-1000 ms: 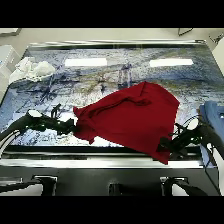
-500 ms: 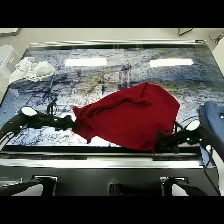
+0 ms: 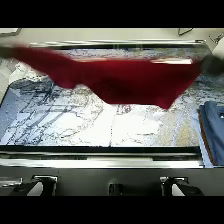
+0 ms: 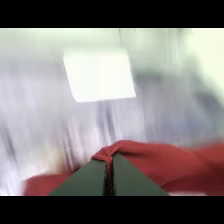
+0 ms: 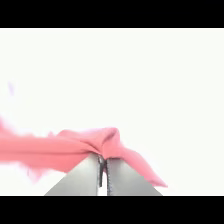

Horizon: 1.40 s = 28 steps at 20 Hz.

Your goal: Fold the clothes and pants, and hang the long-sleeved shirts on hangers.

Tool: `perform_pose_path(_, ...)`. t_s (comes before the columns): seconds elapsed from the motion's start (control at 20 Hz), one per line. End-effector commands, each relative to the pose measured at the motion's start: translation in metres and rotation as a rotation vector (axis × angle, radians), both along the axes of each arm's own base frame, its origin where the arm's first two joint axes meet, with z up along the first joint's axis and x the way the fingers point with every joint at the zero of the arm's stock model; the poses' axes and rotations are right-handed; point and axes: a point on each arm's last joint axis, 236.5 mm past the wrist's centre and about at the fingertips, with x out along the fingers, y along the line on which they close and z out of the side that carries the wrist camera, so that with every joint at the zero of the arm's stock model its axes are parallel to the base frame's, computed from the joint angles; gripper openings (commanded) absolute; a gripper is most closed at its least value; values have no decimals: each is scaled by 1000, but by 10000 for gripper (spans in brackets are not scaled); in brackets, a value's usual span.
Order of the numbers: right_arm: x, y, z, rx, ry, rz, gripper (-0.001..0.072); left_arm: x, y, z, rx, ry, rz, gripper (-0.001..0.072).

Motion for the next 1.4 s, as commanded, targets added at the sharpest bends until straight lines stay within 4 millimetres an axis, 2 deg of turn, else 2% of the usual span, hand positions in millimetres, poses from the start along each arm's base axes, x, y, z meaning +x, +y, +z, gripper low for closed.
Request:
perform_pose_path(0.0, -90, -5, 180, -154, -512, -99, 37, -130, 4, 173, 48, -530, 146, 24)
perform_pose_path(0.05, -110, -2, 198, -157, -579, -107, 36, -156, 2, 192, 36, -608, 162, 24)
perform_pose_path(0.15, -134, 0, 221, -145, -671, -124, 36, -194, 2, 216, 6, -722, 193, 24)
perform_pose_path(0.2, -140, 0, 229, -114, -703, -134, 36, -205, 4, 225, -9, -764, 210, 23)
perform_pose_path(0.3, -142, -2, 240, -65, -741, -149, 36, -213, 10, 235, -30, -808, 233, 24)
perform_pose_path(0.45, -128, -5, 233, -62, -710, -148, 36, -198, 15, 232, -35, -788, 241, 24)
perform_pose_path(0.55, -103, -5, 201, -59, -579, -129, 36, -167, 17, 217, -21, -709, 223, 23)
perform_pose_path(0.6, -83, -5, 169, -51, -446, -110, 36, -142, 16, 200, -2, -632, 201, 23)
perform_pose_path(0.7, -48, -5, 83, -21, -108, -71, 36, -77, 17, 145, 27, -419, 139, 23)
perform_pose_path(0.75, -30, -7, 34, 6, 71, -60, 36, -39, 19, 106, 33, -285, 107, 24)
perform_pose_path(0.85, 14, -6, -53, 52, 317, -42, 36, 32, 29, 17, 11, -35, 62, 23)
perform_pose_path(0.95, 68, 10, -135, 93, 426, -24, 36, 92, 36, -76, -25, 176, 38, 24)
perform_pose_path(1.0, 89, 22, -174, 126, 471, -30, 36, 116, 38, -123, -25, 273, 20, 24)
perform_pose_path(1.1, 112, 49, -250, 177, 601, -44, 37, 141, 36, -203, -53, 465, -28, 24)
perform_pose_path(1.2, 115, 70, -308, 205, 745, -52, 37, 142, 27, -273, -132, 696, -87, 24)
perform_pose_path(1.25, 111, 77, -330, 204, 806, -46, 38, 137, 21, -302, -187, 817, -107, 25)
perform_pose_path(1.35, 103, 82, -355, 192, 880, -36, 38, 121, 9, -347, -237, 1008, -164, 25)
